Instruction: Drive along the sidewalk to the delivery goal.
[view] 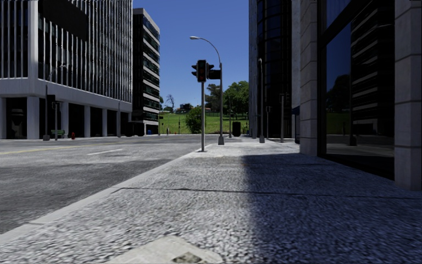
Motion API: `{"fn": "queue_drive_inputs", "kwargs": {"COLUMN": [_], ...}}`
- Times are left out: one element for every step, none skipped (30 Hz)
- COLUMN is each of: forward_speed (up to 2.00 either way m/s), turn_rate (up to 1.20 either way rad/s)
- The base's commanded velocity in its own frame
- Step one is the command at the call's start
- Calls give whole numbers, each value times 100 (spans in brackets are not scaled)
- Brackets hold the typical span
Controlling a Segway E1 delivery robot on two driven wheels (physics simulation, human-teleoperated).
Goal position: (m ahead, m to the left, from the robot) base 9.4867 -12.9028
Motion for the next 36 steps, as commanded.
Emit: {"fn": "queue_drive_inputs", "kwargs": {"forward_speed": [200,200,200,200,200,200,200,200,200,200,200,200,200,200,200,200,200,200,200,200,200,200,200,200,200,200,200,200,200,200,200,200,200,200,200,200], "turn_rate": [0,0,0,0,0,0,0,0,0,0,0,0,0,0,0,0,0,0,0,0,0,0,0,0,0,0,0,0,0,0,0,0,0,0,0,0]}}
